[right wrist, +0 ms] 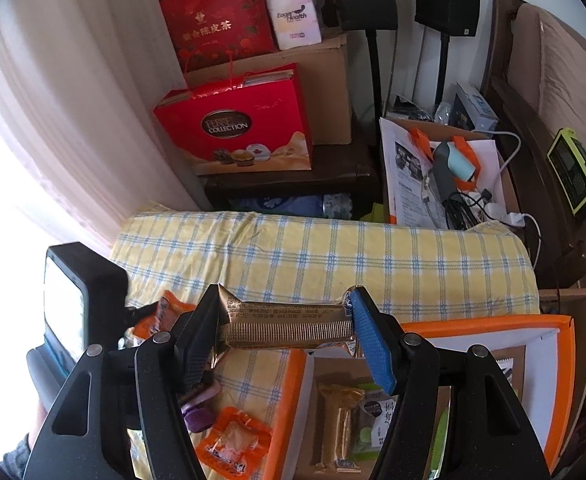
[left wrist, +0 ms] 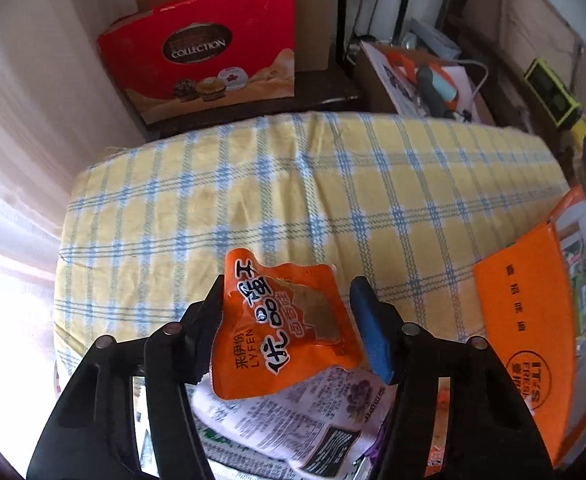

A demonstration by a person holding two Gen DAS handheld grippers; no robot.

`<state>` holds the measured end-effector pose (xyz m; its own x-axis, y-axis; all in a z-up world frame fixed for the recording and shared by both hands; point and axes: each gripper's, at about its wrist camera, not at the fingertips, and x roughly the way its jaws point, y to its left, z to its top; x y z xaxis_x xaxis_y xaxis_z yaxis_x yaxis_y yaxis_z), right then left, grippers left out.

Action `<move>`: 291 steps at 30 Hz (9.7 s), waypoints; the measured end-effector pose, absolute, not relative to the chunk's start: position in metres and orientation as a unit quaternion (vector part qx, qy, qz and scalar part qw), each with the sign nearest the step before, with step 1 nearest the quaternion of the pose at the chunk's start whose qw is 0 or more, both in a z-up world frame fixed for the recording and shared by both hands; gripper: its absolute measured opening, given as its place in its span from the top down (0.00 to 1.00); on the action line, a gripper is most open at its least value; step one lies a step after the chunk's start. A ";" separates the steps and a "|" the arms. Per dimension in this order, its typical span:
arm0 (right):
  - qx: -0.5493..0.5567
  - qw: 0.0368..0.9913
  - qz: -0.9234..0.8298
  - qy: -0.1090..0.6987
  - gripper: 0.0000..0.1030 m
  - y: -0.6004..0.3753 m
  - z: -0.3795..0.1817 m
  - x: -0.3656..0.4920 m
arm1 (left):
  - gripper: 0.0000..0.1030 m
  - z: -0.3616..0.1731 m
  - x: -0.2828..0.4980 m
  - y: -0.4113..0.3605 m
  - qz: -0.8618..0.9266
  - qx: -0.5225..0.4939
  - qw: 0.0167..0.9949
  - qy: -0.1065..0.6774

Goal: Organize objects
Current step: 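Carry the orange packet and gold bar over the orange box with both grippers, then open both grippers to drop the orange packet and gold bar into the box, then withdraw both tools from the box toward the remaining snacks, then move the right tool toward the large green-white packet on the tablecloth, then close the right gripper on the large green-white packet, then lift the green-white packet with the right gripper toward the orange box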

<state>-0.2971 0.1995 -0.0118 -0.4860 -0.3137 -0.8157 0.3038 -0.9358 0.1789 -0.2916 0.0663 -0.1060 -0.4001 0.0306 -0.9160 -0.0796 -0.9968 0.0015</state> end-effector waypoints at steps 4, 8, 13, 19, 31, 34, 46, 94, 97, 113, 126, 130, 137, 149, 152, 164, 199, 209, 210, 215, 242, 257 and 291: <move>0.471 0.179 -0.864 -0.004 0.36 0.200 -0.008 -0.293 | 0.47 -0.088 -0.286 0.058 0.846 -0.531 0.035 0.011; 0.469 0.177 -0.865 -0.002 0.36 0.201 -0.005 -0.287 | 0.47 -0.071 -0.280 0.055 0.851 -0.523 0.044 -0.002; 0.463 0.171 -0.870 0.003 0.36 0.206 0.004 -0.278 | 0.47 -0.047 -0.270 0.058 0.861 -0.505 0.058 -0.013; 0.457 0.160 -0.875 0.003 0.36 0.222 0.012 -0.266 | 0.47 -0.023 -0.257 0.072 0.869 -0.488 0.079 -0.017; 0.451 0.132 -0.883 -0.007 0.36 0.267 0.020 -0.242 | 0.47 0.003 -0.238 0.117 0.873 -0.473 0.115 -0.015; 0.450 0.125 -0.884 -0.009 0.36 0.277 0.022 -0.238 | 0.47 0.007 -0.234 0.128 0.874 -0.471 0.123 -0.013; 0.450 0.102 -0.887 -0.023 0.36 0.317 0.019 -0.227 | 0.47 0.007 -0.224 0.167 0.871 -0.470 0.143 -0.006; 0.466 0.055 -0.882 -0.025 0.14 0.355 -0.008 -0.224 | 0.19 -0.013 -0.216 0.193 0.862 -0.486 0.142 -0.001; 0.464 0.058 -0.883 -0.029 0.12 0.353 -0.007 -0.222 | 0.16 -0.011 -0.215 0.187 0.865 -0.482 0.140 -0.004; 0.459 0.079 -0.885 -0.015 0.00 0.331 0.002 -0.220 | 0.00 0.006 -0.212 0.148 0.878 -0.461 0.125 -0.018; 0.452 0.116 -0.884 0.011 0.00 0.285 0.007 -0.217 | 0.00 0.007 -0.208 0.089 0.881 -0.466 0.084 -0.023; 0.449 0.123 -0.885 0.016 0.00 0.270 0.008 -0.217 | 0.00 0.007 -0.205 0.069 0.881 -0.466 0.073 -0.026; 0.442 0.131 -0.887 0.021 0.00 0.252 0.010 -0.215 | 0.00 0.008 -0.204 0.033 0.885 -0.461 0.053 -0.043; 0.445 0.173 -0.878 0.024 0.00 0.215 0.010 -0.210 | 0.00 -0.006 -0.197 -0.014 0.876 -0.472 0.045 -0.090; 0.446 0.187 -0.875 0.031 0.00 0.203 0.008 -0.208 | 0.00 -0.013 -0.194 -0.027 0.875 -0.475 0.034 -0.086; 0.463 0.237 -0.853 0.039 0.22 0.159 -0.013 -0.204 | 0.05 -0.038 -0.178 -0.063 0.871 -0.482 0.013 -0.091; 0.539 0.266 -0.790 0.119 0.37 0.113 -0.085 -0.196 | 0.05 -0.104 -0.168 -0.047 0.834 -0.544 0.052 -0.076; 0.538 0.272 -0.791 0.107 0.34 0.113 -0.084 -0.192 | 0.07 -0.117 -0.176 -0.056 0.817 -0.558 0.058 -0.130; 0.538 0.273 -0.790 0.107 0.34 0.113 -0.084 -0.191 | 0.08 -0.118 -0.177 -0.058 0.817 -0.558 0.056 -0.133; 0.524 0.299 -0.789 0.121 0.34 0.105 -0.078 -0.182 | 0.09 -0.115 -0.177 -0.064 0.822 -0.553 0.043 -0.131; 0.504 0.369 -0.748 0.225 0.22 0.009 -0.125 -0.183 | 0.08 -0.091 -0.167 -0.119 0.832 -0.534 0.004 -0.147; 0.501 0.358 -0.758 0.215 0.36 0.008 -0.126 -0.181 | 0.08 -0.088 -0.163 -0.122 0.833 -0.532 0.006 -0.154; 0.454 0.264 -0.851 0.011 0.37 0.200 0.012 -0.200 | 0.07 -0.065 -0.165 0.025 0.835 -0.530 0.126 -0.076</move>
<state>-0.1999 0.2004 0.0121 -0.4476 -0.4393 -0.7789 0.4597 -0.8601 0.2210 -0.1651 0.0251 -0.0654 -0.4057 0.2911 -0.8664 -0.1296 -0.9567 -0.2608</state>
